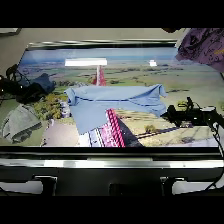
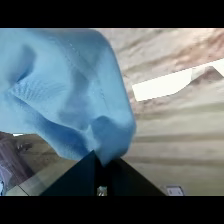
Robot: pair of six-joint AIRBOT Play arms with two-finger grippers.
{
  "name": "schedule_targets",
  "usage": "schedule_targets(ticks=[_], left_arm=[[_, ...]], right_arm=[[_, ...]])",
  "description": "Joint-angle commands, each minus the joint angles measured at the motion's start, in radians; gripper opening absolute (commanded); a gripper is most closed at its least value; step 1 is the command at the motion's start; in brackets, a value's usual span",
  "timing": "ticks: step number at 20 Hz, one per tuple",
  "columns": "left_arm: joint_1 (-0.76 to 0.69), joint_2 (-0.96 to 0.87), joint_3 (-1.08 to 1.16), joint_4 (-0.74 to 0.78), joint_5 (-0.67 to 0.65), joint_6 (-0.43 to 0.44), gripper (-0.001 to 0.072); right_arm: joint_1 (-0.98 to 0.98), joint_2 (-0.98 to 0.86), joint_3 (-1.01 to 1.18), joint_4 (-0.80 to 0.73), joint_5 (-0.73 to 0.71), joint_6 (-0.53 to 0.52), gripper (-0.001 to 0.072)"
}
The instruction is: Fold the clothes and pants, and hang the long-sleeved shirts on hangers.
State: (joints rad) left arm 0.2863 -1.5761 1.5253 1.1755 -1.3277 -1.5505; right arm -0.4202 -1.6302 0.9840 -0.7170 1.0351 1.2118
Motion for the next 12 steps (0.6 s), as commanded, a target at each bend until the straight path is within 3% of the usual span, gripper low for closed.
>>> schedule_targets(ticks=[1, 4, 7, 12], left_arm=[[0.055, 0.023, -0.158, -0.183, 0.025, 0.108, 0.0698], [0.079, 0.044, -0.375, -0.402, 0.084, 0.257, 0.0698], [0.051, 0.044, -0.521, -0.486, 0.133, 0.346, 0.0698], [-0.036, 0.043, -0.584, -0.5, 0.278, 0.396, 0.0688]], right_arm=[[0.005, 0.042, 0.002, -0.002, -0.015, 0.001, 0.0038], [0.005, 0.1, 0.002, -0.001, 0.0, 0.019, 0.0038], [0.005, 0.151, 0.002, -0.001, 0.019, 0.043, 0.0038], [0.005, 0.208, 0.002, -0.001, 0.044, 0.079, 0.0039]])
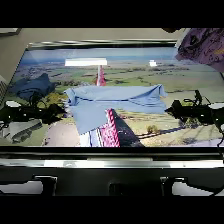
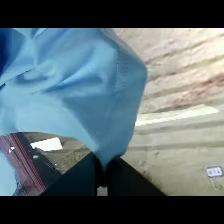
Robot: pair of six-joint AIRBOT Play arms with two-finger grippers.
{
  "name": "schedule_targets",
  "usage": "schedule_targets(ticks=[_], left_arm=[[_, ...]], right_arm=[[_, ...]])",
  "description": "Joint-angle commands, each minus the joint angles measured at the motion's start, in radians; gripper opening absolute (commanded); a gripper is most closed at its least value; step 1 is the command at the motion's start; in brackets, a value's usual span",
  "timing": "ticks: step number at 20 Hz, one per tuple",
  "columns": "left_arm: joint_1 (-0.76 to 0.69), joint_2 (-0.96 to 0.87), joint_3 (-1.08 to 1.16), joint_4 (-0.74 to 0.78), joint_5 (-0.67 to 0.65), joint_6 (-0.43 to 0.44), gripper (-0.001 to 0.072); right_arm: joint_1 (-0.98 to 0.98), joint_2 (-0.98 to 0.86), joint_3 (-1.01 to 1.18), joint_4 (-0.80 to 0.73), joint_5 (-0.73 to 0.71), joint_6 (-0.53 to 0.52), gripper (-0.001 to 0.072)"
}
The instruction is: Fold the clothes and pants, and hang the long-sleeved shirts on hangers.
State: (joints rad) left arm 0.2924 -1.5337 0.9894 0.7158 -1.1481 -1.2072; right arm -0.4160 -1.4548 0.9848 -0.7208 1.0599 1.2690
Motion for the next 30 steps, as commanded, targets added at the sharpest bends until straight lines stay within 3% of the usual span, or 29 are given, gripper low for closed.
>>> schedule_targets(ticks=[1, 7, 16, 18, 20, 23, 29, 30], left_arm=[[-0.061, 0.001, -0.048, -0.044, 0.137, 0.056, 0.0658], [-0.141, -0.006, -0.046, -0.06, 0.349, 0.055, 0.0658], [-0.166, -0.101, -0.033, -0.115, 0.406, 0.056, 0.0639], [-0.177, -0.116, -0.024, -0.115, 0.404, 0.055, 0.0497], [-0.193, -0.129, -0.018, -0.118, 0.4, 0.055, 0.0452], [-0.221, -0.145, 0.009, -0.122, 0.383, 0.055, 0.0019], [-0.211, -0.082, 0.269, -0.099, 0.256, 0.051, 0.0012], [-0.208, -0.057, 0.34, -0.054, 0.243, 0.017, 0.0012]], right_arm=[[0.001, 0.041, 0.001, 0.003, 0.027, 0.027, 0.0039], [0.001, 0.056, 0.001, 0.003, 0.091, 0.031, 0.0039], [0.002, 0.064, 0.001, 0.014, 0.093, 0.037, 0.0039], [0.002, 0.066, 0.001, 0.021, 0.093, 0.037, 0.0039], [0.002, 0.071, 0.001, 0.034, 0.093, 0.037, 0.0039], [0.002, 0.092, 0.001, 0.034, 0.093, 0.037, 0.0039], [0.014, 0.195, 0.023, 0.104, 0.075, -0.027, 0.0036], [0.038, 0.208, 0.056, 0.097, 0.062, -0.027, 0.0036]])
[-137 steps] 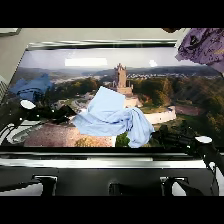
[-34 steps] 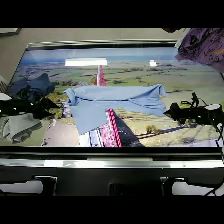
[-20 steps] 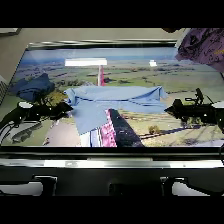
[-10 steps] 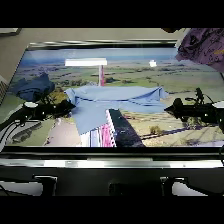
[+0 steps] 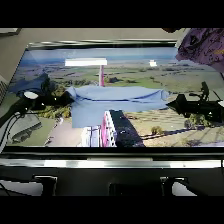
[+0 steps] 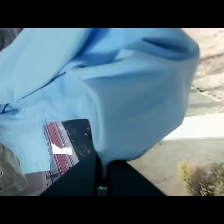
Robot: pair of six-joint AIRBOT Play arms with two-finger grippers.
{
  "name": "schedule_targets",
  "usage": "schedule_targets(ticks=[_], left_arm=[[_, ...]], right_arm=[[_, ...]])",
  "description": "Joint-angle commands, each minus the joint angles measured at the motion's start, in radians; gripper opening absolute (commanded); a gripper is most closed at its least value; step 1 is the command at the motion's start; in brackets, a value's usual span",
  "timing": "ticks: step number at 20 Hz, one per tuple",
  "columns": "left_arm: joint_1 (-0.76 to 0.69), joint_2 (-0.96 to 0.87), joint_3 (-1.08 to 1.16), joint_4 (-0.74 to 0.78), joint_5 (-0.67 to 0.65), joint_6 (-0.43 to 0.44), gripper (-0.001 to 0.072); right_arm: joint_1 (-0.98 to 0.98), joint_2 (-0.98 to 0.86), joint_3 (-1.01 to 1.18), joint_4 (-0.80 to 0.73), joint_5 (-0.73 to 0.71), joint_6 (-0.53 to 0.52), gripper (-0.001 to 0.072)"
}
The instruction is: Fold the clothes and pants, and hang the long-sleeved shirts on hangers.
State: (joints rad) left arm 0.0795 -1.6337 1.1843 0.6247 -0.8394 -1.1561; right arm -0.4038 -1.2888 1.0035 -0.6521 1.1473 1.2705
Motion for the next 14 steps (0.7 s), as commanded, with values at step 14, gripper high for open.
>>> schedule_targets(ticks=[14], left_arm=[[0.006, 0.694, 0.85, 0.785, -0.252, -0.482, 0.0013]], right_arm=[[0.24, 0.325, 1.089, -0.615, 0.034, 0.244, 0.0036]])
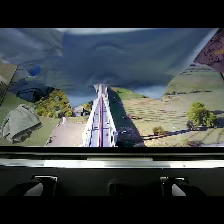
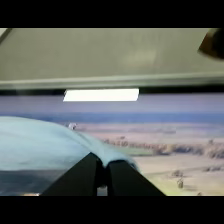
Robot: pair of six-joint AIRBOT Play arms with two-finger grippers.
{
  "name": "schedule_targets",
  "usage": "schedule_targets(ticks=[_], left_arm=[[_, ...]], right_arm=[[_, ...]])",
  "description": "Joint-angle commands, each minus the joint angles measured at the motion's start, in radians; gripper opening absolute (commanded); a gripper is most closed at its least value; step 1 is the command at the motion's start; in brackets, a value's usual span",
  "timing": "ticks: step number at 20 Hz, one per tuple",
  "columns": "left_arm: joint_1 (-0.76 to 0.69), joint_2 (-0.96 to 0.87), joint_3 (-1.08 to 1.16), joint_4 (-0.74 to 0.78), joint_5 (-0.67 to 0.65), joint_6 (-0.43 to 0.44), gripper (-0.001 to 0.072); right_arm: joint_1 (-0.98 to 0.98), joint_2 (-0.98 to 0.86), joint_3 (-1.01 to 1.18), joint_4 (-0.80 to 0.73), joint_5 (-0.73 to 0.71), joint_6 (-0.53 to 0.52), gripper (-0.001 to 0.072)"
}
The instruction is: Fold the clothes and pants, and hang the long-sleeved shirts on hangers.
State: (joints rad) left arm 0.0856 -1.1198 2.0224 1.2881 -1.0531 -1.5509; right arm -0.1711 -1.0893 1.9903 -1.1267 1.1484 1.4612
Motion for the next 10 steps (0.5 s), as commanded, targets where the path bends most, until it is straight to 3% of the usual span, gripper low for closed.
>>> schedule_targets(ticks=[1, 6, 10], left_arm=[[0.0, 0.24, -0.01, 0.143, -0.049, -0.109, 0.0013], [0.0, 0.406, -0.044, 0.278, -0.126, -0.181, 0.0013], [0.0, 0.342, -0.045, 0.274, -0.19, -0.167, 0.0013]], right_arm=[[0.007, 0.179, 0.103, -0.16, 0.048, 0.063, 0.0036], [0.007, 0.333, 0.103, -0.262, 0.1, 0.152, 0.0037], [0.007, 0.295, 0.054, -0.264, 0.122, 0.209, 0.0037]])
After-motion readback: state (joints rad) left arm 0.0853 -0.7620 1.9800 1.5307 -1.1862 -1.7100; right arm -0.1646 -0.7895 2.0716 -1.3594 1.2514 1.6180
